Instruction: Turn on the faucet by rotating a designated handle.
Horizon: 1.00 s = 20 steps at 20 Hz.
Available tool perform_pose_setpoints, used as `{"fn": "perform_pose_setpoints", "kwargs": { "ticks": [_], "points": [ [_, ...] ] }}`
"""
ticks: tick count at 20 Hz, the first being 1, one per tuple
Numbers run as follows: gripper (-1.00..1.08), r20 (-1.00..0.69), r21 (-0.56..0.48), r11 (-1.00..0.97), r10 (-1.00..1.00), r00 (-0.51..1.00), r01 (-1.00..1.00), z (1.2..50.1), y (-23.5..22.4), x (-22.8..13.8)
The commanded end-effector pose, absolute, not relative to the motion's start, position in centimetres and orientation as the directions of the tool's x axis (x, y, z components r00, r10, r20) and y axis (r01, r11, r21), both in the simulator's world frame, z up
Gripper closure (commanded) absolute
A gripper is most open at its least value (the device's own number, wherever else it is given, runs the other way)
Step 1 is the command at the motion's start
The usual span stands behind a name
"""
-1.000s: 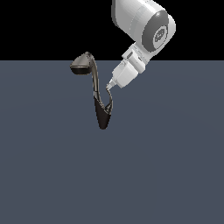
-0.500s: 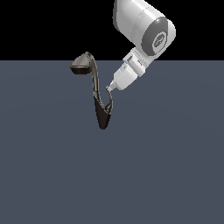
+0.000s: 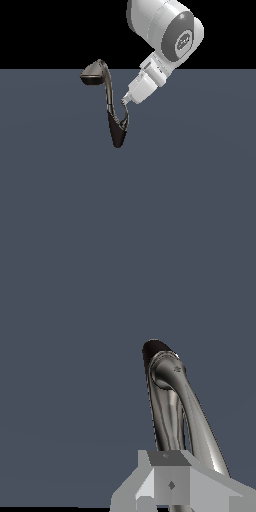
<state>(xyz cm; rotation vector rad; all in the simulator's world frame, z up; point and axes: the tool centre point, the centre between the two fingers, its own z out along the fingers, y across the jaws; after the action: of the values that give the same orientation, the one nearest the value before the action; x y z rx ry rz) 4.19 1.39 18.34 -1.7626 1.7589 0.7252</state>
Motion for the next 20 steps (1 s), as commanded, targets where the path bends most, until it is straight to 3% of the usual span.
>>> {"fn": "perform_pose_setpoints", "kwargs": {
  "ticks": [1, 20],
  "points": [
    [1.08, -0.707, -0.001, -0.004, -0.707, 0.003, -1.000, 18.6, 1.7, 3.3],
    [1.08, -0.706, -0.001, -0.002, -0.708, 0.002, -1.000, 17.5, 0.5, -1.9]
  ]
}}
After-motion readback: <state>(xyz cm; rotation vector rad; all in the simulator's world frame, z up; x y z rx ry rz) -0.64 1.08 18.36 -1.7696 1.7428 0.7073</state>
